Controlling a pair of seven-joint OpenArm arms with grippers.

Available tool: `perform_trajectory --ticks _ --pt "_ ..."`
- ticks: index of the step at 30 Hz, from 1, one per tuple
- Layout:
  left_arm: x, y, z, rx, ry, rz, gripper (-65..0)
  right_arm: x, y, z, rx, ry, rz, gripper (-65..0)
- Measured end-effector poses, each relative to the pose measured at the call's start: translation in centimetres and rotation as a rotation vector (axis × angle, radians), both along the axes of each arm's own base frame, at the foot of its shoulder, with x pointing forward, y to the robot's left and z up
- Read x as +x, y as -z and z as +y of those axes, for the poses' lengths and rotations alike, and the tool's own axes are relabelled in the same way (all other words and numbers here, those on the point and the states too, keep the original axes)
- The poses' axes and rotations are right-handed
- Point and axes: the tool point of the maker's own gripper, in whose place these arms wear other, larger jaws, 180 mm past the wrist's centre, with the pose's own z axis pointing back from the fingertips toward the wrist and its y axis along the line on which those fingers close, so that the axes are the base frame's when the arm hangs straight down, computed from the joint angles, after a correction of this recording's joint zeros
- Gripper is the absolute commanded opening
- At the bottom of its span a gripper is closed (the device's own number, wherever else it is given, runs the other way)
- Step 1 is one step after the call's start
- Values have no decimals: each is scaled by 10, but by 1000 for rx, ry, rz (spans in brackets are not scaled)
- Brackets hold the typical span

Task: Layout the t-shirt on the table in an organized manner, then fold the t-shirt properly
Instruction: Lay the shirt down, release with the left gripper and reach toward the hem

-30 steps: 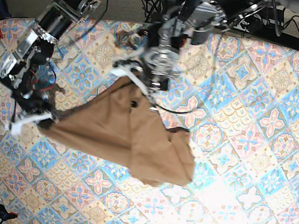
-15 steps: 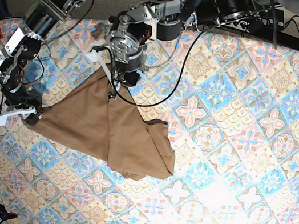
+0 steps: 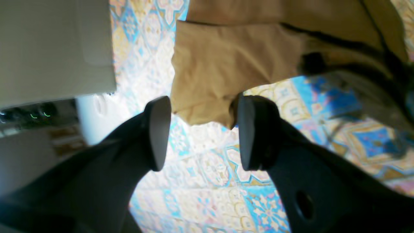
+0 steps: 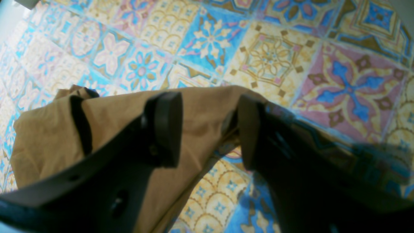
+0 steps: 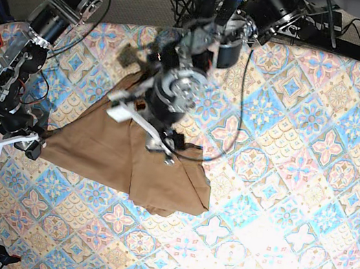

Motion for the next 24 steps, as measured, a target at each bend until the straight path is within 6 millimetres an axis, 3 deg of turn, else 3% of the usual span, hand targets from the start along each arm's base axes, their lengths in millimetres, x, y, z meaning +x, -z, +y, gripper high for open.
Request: perform_trajectory --ticks 3,5,7,9,10,12,14,19,21,24 --pt "22 9 -3 8 7 6 -319 -19 21 1 -1 -1 44 -379" --pt "37 30 -2 49 8 56 -319 -46 50 3 4 -4 137 -379" --pt "48 50 -5 43 27 131 -319 -63 63 4 -1 -6 187 -379" --pt "60 56 -11 -83 -5 209 -322 -60 47 3 -51 -16 160 -379" --pt "69 54 -16 -185 -35 248 -322 -50 30 6 -79 -31 107 -379" --pt "89 47 -15 -320 -111 310 -322 -29 -2 20 -103 -82 0 -380" --pt "105 38 -17 -432 -141 369 -321 -23 -13 36 -119 -128 -32 -381" --pt "132 32 -33 -801 -247 534 -323 -30 -10 54 -154 -186 -5 -382" --pt "137 47 -42 -915 -315 594 -323 -33 -12 59 -167 -203 -14 -383" --pt "144 81 -40 -962 -434 644 -324 -41 -9 65 -171 -220 -1 -383"
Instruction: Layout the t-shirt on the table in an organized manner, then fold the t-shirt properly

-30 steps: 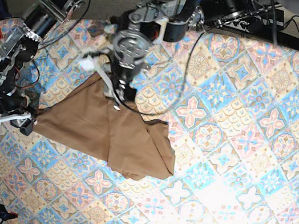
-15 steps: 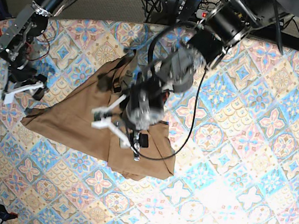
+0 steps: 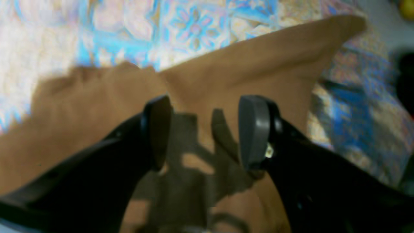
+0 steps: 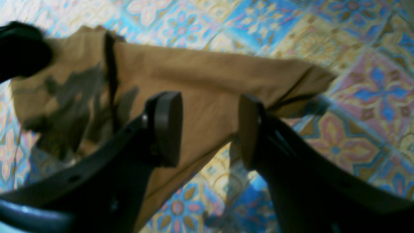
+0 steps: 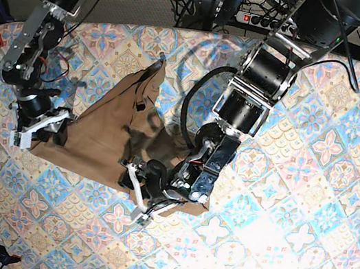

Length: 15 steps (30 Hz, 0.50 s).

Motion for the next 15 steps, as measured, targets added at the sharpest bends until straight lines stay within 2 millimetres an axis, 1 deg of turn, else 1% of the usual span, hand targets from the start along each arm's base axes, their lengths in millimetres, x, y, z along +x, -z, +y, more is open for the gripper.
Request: perform_trajectory --ticks 2,4,5,8,9,12,14,15 --pt "5 16 3 15 -26 28 -324 0 -5 0 -11 -3 -8 -383" --pt "12 26 6 -5 -75 48 -324 0 -11 0 -20 -8 -13 -383" --pt "15 31 10 4 -99 54 -324 -2 -10 0 -21 -11 -3 -383" --pt "26 43 24 31 -143 55 -324 -12 5 1 -24 -14 61 -383" --pt "26 47 28 43 -149 67 -325 -13 5 1 -25 -14 65 -383" --pt "25 51 29 50 -151 78 -327 -9 0 1 -21 -14 43 -383" --pt "25 50 28 48 -148 77 -362 -9 1 1 -21 -14 46 -383" --pt "25 50 28 49 -146 76 -394 -10 1 1 -22 -14 49 -383"
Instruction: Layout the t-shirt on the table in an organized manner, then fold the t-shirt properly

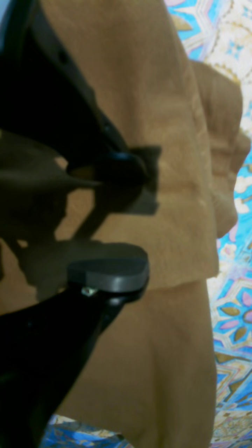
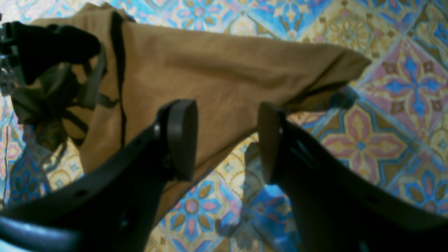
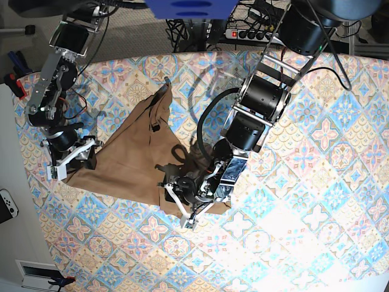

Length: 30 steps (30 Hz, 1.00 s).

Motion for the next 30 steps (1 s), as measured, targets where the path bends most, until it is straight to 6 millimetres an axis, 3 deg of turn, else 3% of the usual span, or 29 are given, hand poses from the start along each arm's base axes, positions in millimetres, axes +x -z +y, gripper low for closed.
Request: perform_trajectory --ticks 4,5,14,20,22,23,26,27,30 --pt "0 0 -1 -1 0 -2 -628 0 0 0 0 0 -1 -383" --pt "0 0 0 -2 -1 -1 -650 0 0 0 0 0 0 -383" --pt "-5 -3 0 26 30 39 -650 0 0 0 0 0 0 -383" --pt "-5 -63 -24 -53 102 -90 -650 -1 1 0 0 1 3 -383" --pt "-4 -68 -24 -57 105 -105 -650 -1 -3 0 -9 -2 -7 -383" --pt "-3 -66 -21 -31 106 -110 -596 -3 -5 1 -13 -6 -15 -383" --pt "5 -62 -9 66 101 -142 -349 -14 3 1 -19 -7 11 -383" --pt "8 -64 -7 93 103 -162 -300 -19 9 2 -19 -8 32 -383" --pt "19 -74 -6 191 123 -275 -282 -27 11 3 -26 -15 43 -383"
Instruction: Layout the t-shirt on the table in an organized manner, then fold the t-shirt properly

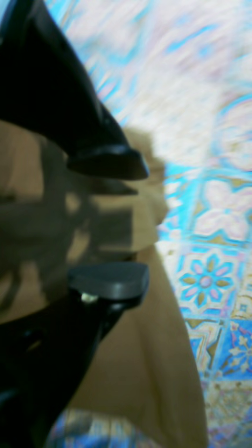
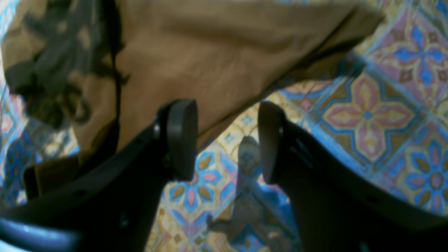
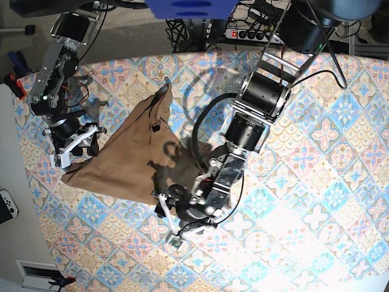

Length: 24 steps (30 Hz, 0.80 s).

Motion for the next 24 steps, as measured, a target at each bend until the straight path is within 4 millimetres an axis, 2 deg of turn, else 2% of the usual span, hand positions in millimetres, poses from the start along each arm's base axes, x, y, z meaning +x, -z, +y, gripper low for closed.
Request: perform_trajectory --ticks 3,5,8,10,12,16,18,19,22,24 --pt "3 10 0 128 49 -66 -296 -3 -2 0 -7 -3 -9 -383" --pt "5 30 5 201 77 -56 -295 -10 4 1 -8 -6 6 -383" --pt "8 69 31 299 75 2 -295 -27 20 3 -5 -9 67 -383" --pt "8 86 47 320 57 18 -295 -29 21 2 -7 -7 73 -383" --pt "8 92 53 315 51 19 -295 -27 17 2 -9 -8 59 -383" --pt "7 92 50 321 64 12 -306 -26 15 3 -9 -9 52 -383" --pt "2 94 43 325 105 15 -356 -27 16 5 -4 -8 53 -383" --pt "-1 96 41 331 131 14 -413 -26 14 8 4 -6 45 -383" --pt "-9 102 34 317 159 17 -641 -25 11 19 29 -23 29 -383" --pt "-10 102 33 316 162 14 -650 -25 11 17 23 -20 30 -383"
